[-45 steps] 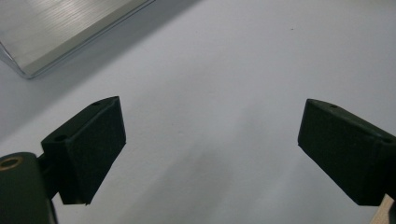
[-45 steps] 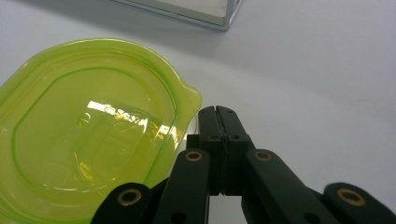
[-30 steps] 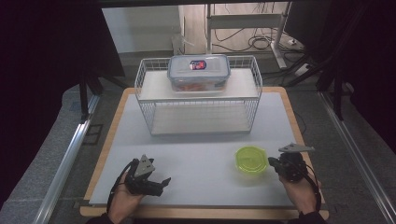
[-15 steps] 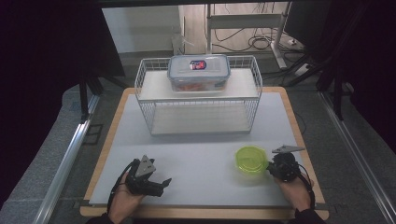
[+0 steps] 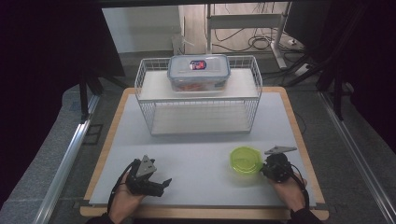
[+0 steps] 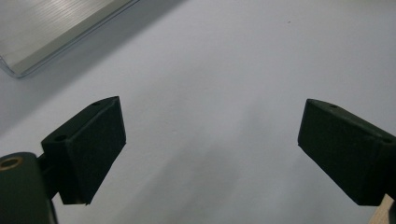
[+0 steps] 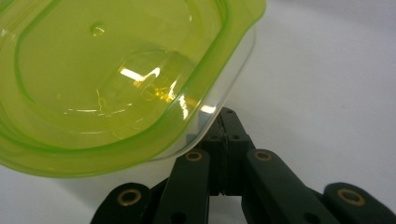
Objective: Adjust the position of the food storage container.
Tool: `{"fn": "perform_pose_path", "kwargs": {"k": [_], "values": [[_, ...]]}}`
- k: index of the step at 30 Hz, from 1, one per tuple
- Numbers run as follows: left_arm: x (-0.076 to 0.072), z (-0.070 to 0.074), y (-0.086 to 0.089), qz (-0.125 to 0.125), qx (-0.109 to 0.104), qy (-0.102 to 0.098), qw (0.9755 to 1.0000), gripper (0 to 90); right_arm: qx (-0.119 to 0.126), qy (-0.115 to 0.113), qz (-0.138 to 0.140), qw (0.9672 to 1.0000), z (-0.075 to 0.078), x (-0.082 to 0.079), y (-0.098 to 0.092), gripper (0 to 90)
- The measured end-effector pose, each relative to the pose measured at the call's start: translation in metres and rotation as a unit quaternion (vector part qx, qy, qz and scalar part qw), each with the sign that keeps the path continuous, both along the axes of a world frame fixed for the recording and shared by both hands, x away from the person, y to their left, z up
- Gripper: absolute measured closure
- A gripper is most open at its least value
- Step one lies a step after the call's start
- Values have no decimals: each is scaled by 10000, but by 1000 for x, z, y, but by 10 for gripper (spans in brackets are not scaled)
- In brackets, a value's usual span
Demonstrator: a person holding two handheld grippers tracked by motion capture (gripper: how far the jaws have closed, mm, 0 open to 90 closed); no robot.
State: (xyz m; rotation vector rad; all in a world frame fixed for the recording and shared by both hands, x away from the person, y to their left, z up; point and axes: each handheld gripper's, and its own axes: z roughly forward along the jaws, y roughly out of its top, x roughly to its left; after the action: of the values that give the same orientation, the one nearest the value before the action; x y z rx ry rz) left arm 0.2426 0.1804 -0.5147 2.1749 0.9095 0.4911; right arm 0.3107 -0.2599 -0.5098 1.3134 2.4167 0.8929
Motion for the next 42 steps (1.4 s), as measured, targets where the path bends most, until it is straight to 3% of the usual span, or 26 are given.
{"fn": "perform_pose_path", "kwargs": {"k": [20,36,42], "values": [[1,0,-1,1,42,16,10000,74,88,80,592,9982,-6,3,57,898],[1,-1,-1,7,33,36,10000,74,92,55,1109,9938,-10,4,108,898],[1,-1,0,7,31,71,10000,74,-39,-6,1123,9937,-9,3,113,897]]}}
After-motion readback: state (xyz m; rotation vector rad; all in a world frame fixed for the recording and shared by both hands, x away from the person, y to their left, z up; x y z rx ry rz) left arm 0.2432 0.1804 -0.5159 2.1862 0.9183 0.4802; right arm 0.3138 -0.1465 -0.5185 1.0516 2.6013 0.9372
